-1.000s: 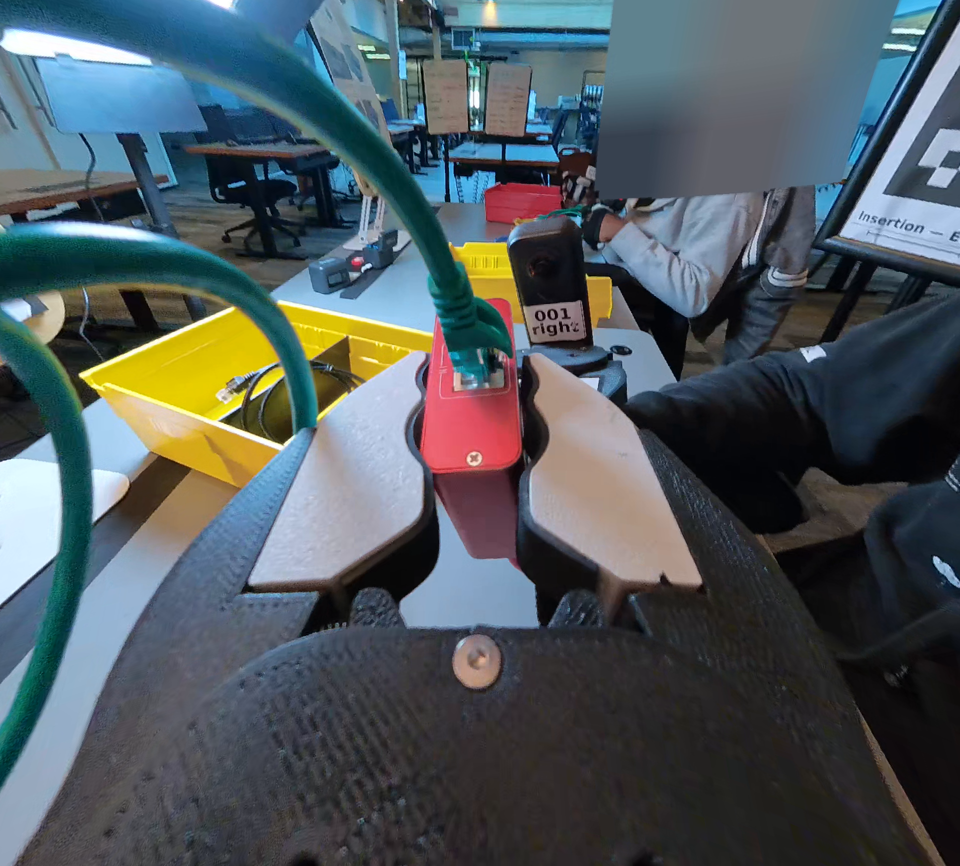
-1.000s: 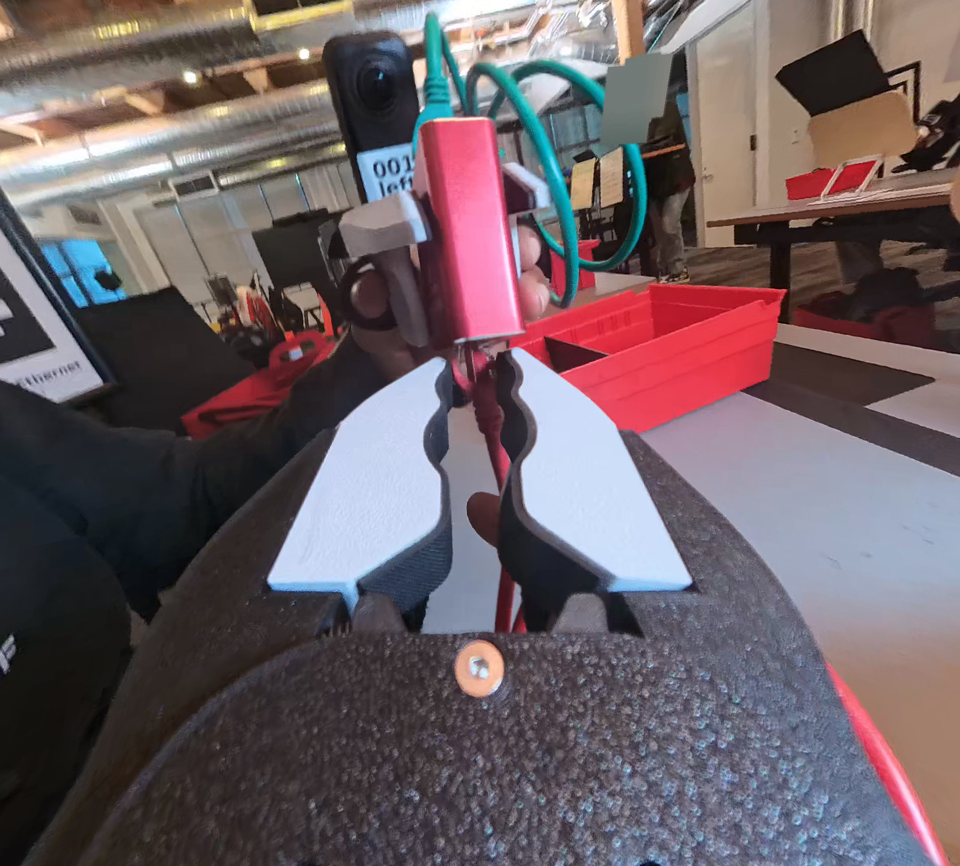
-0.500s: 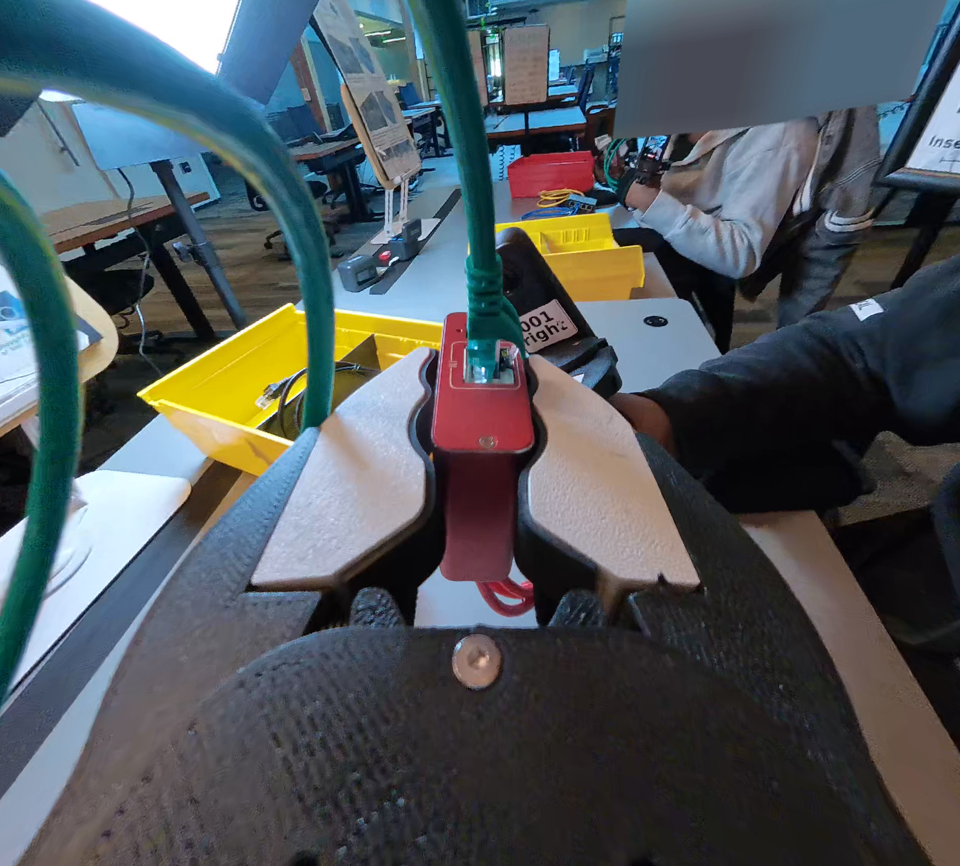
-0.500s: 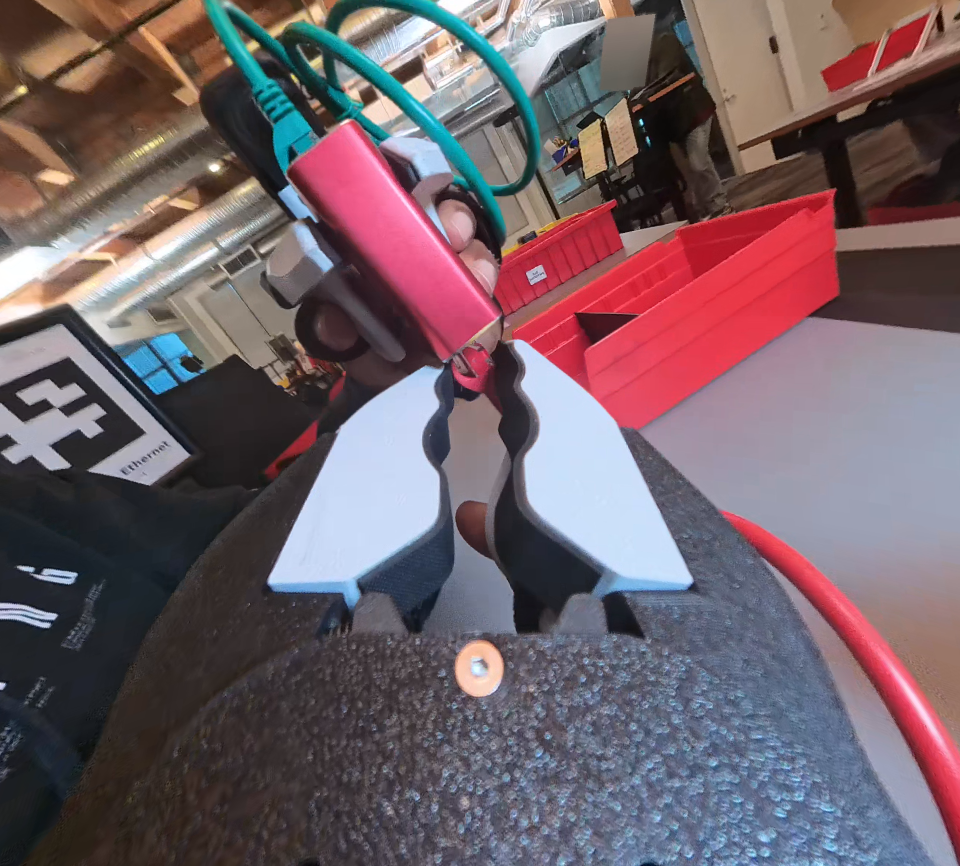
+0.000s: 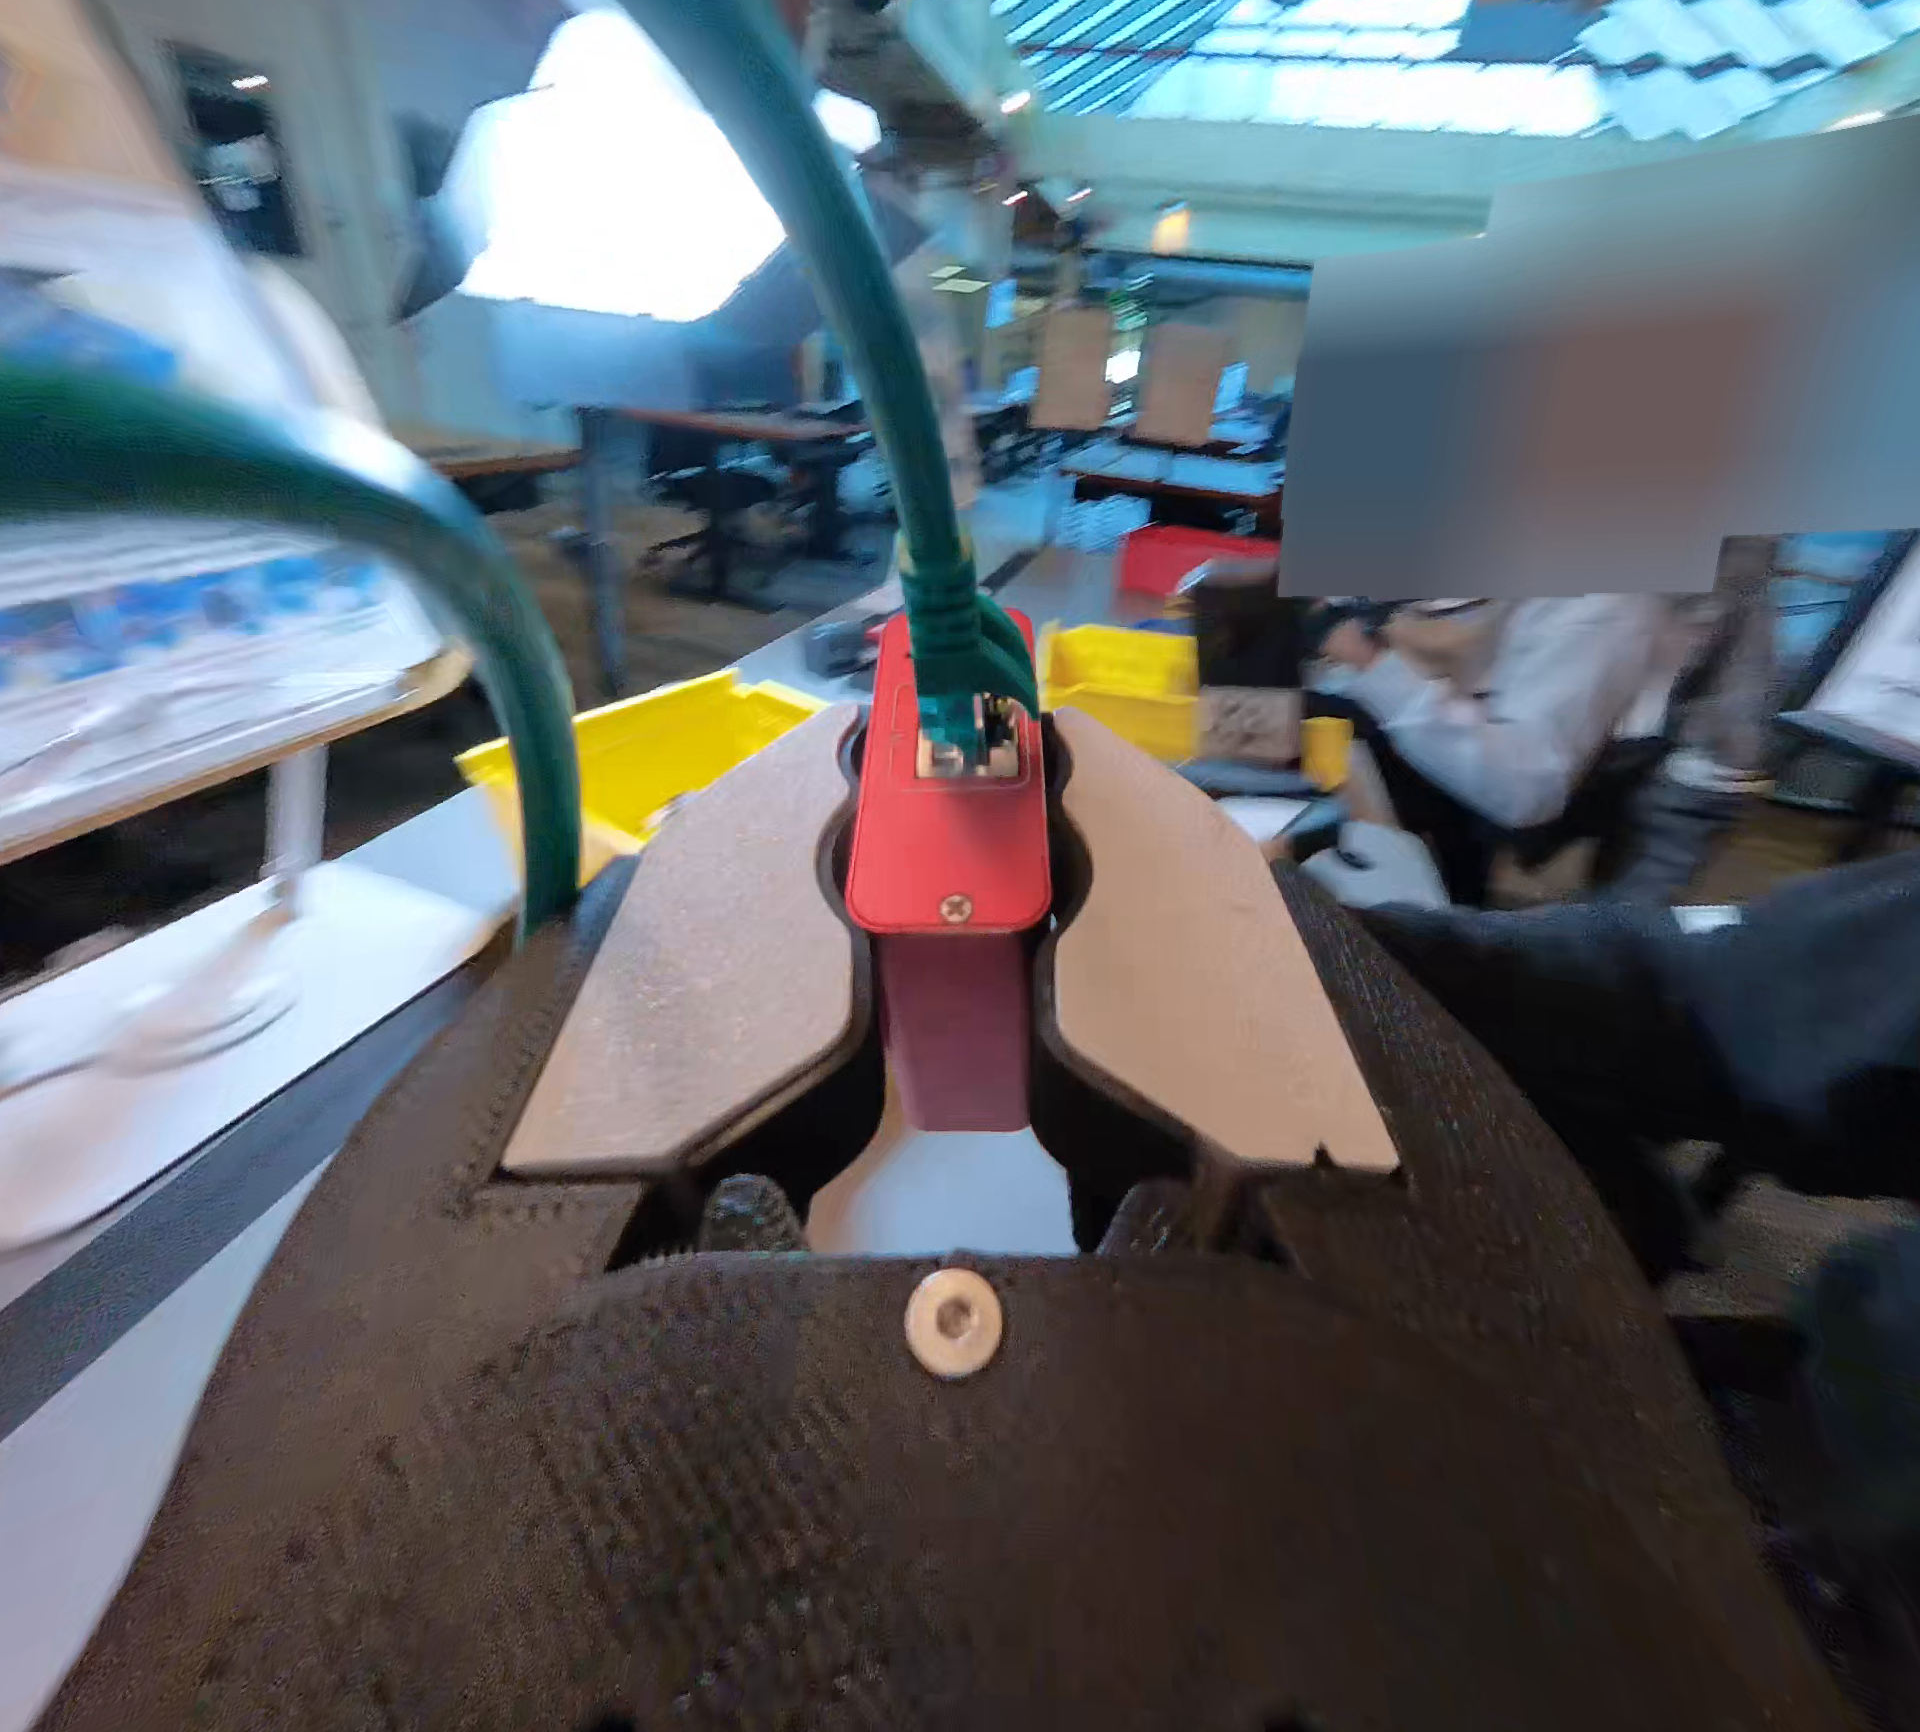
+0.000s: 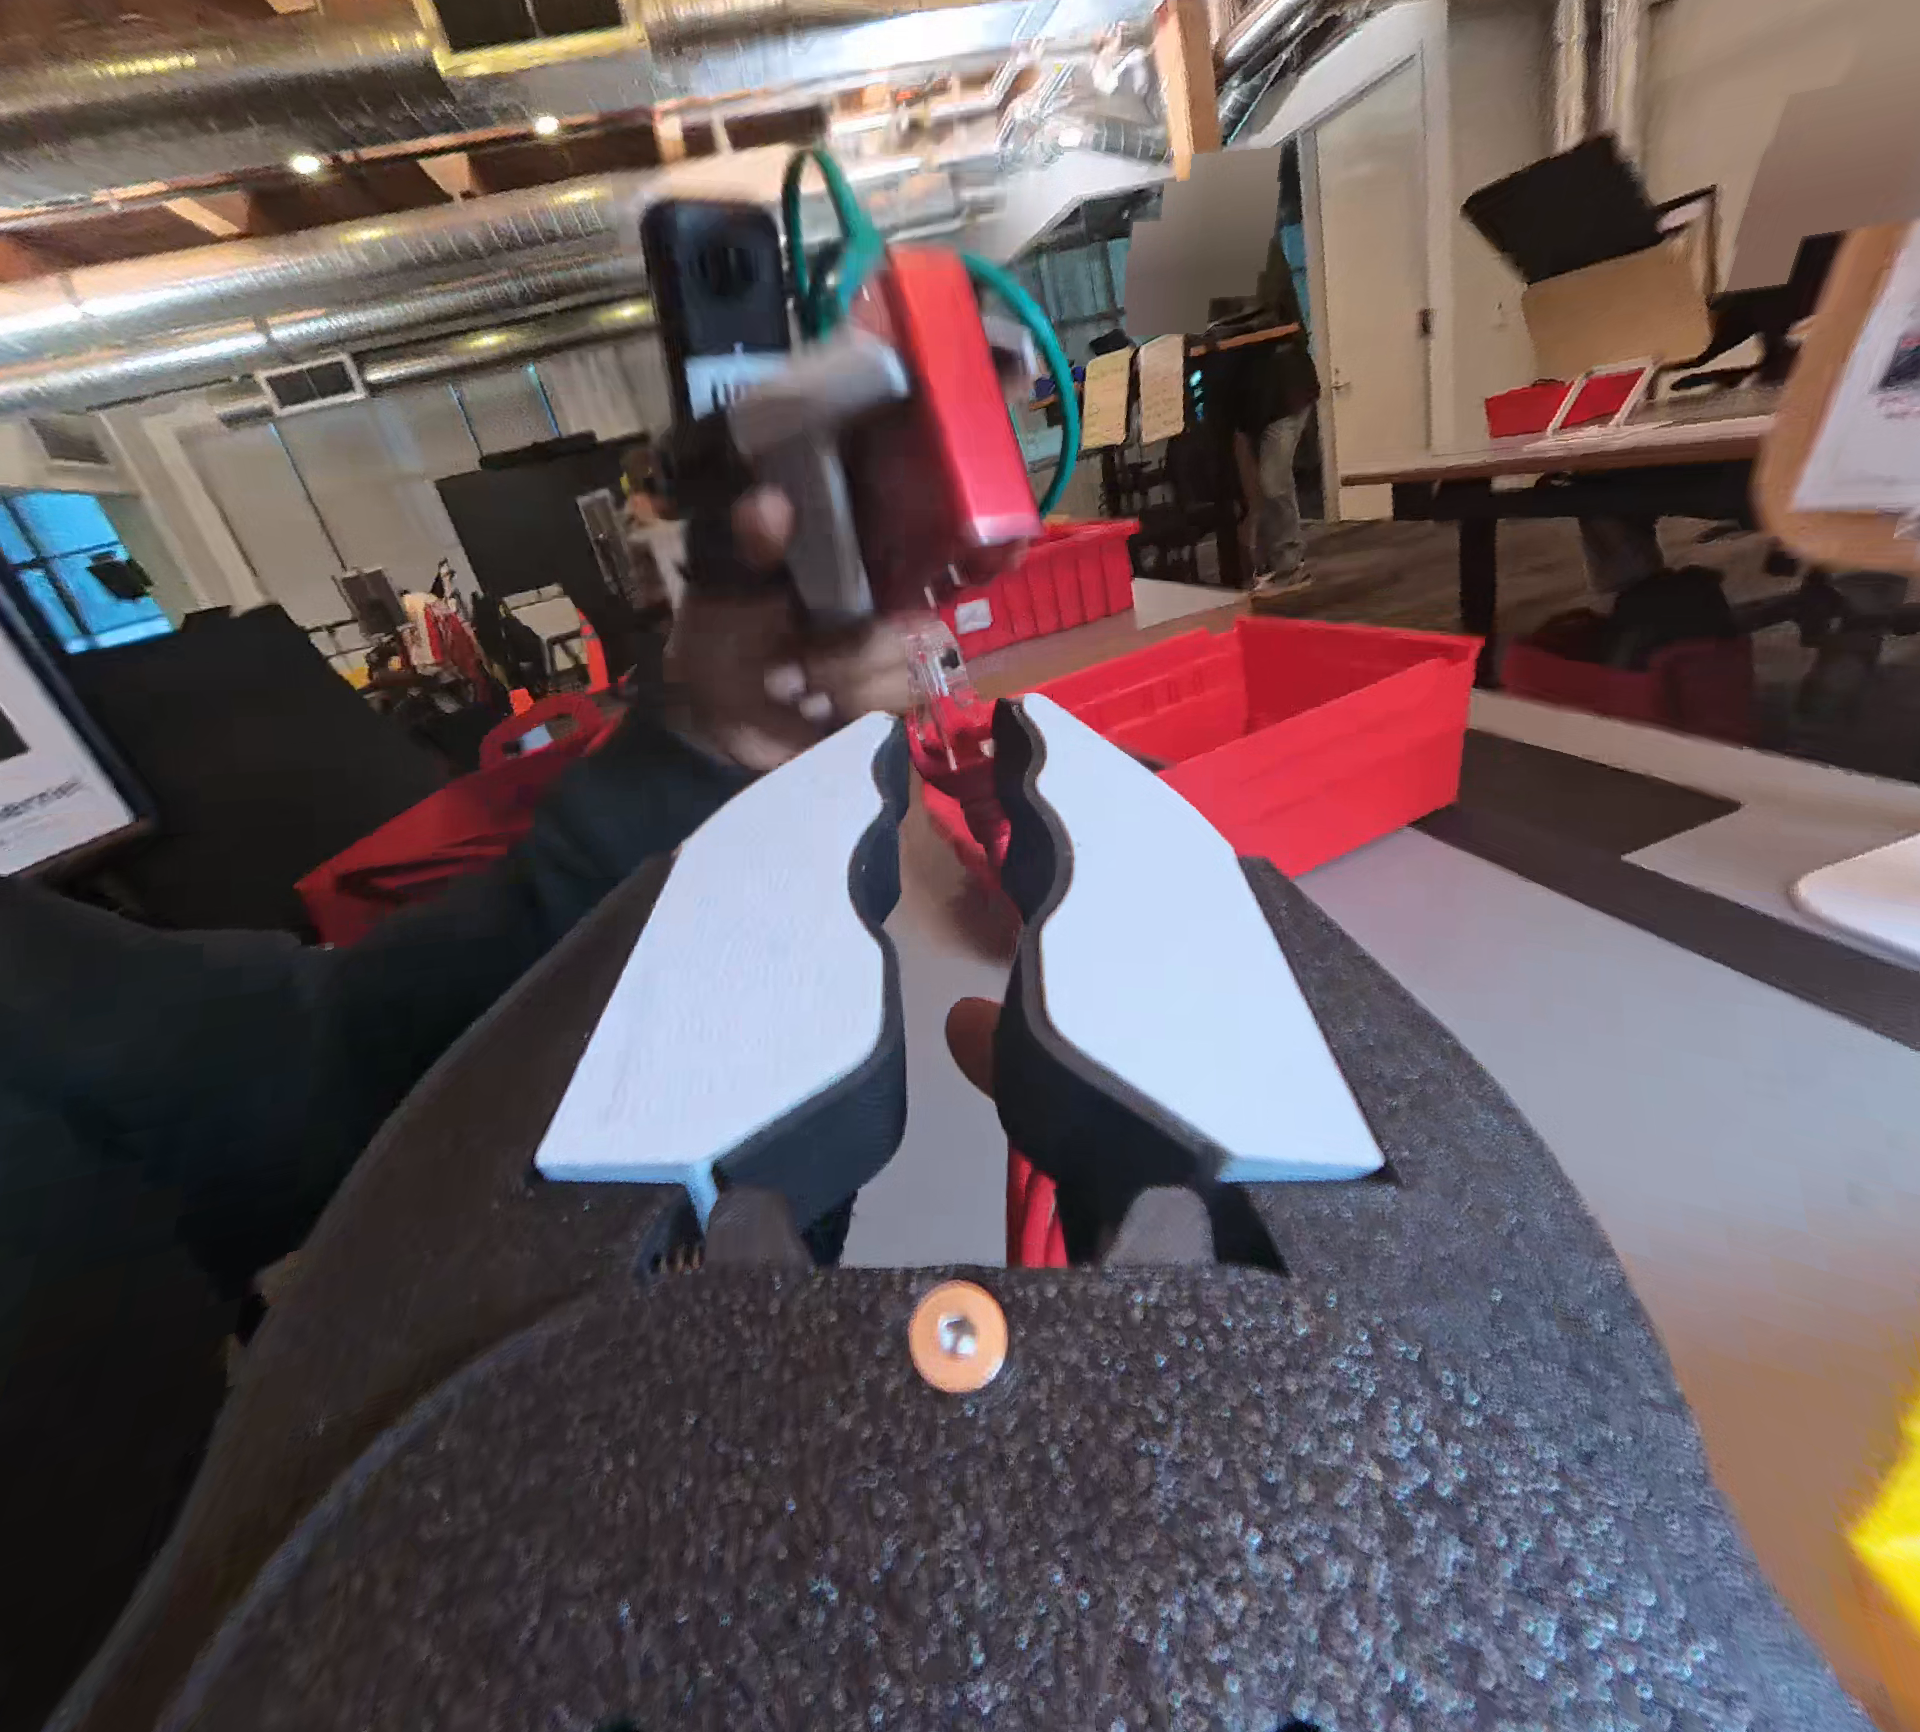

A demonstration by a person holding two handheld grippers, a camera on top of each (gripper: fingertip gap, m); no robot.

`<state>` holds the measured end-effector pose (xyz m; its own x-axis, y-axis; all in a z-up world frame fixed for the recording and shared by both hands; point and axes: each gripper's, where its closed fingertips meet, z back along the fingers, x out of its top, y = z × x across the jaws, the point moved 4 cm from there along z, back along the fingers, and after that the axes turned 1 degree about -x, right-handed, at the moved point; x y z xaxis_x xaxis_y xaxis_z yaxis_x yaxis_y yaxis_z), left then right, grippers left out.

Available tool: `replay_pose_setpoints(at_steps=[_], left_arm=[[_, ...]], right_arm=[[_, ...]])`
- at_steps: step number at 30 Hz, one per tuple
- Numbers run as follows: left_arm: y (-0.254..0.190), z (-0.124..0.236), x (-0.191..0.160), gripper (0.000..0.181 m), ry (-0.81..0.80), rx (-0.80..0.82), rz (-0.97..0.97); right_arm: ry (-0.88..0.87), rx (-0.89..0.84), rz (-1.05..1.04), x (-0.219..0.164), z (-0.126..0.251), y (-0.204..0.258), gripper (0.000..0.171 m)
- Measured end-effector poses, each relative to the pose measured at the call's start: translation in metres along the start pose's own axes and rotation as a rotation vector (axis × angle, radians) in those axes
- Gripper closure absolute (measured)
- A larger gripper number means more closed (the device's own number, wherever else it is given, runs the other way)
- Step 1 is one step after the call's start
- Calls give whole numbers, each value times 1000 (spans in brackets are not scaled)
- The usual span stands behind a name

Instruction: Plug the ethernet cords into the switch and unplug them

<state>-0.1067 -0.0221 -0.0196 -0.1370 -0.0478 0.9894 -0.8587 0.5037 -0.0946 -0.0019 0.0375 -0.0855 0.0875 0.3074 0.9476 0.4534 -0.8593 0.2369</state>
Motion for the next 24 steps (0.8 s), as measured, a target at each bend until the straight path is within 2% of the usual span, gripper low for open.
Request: replay_pose_setpoints(at_steps=[2,5,7,9,11,13,14,16,17,19,24], left_arm=[[16,2,-14,151,78,63,3],[26,-4,-33,152,160,84,28],[27,-11,-44,152,193,79,30],[26,-16,-52,152,224,77,30],[25,-19,-57,152,249,71,22],[23,-21,-59,152,263,57,18],[22,-21,-60,152,266,54,15],[22,-22,-60,152,266,57,11],[22,-22,-61,152,266,53,13],[22,-23,-62,152,269,49,14],[22,-26,-69,152,291,47,21]], right_arm=[[-24,-59,58,28,11,-5,156],[37,-155,146,69,26,-18,156],[66,-223,196,94,36,-36,156],[94,-372,315,110,50,-65,157],[146,-515,363,111,67,-100,157],[207,-632,325,95,86,-142,157],[260,-746,325,83,102,-167,157],[460,-974,364,52,138,-211,154],[557,-1047,380,40,152,-224,143],[582,-1078,392,39,163,-227,130],[424,-1054,379,75,166,-204,127]])
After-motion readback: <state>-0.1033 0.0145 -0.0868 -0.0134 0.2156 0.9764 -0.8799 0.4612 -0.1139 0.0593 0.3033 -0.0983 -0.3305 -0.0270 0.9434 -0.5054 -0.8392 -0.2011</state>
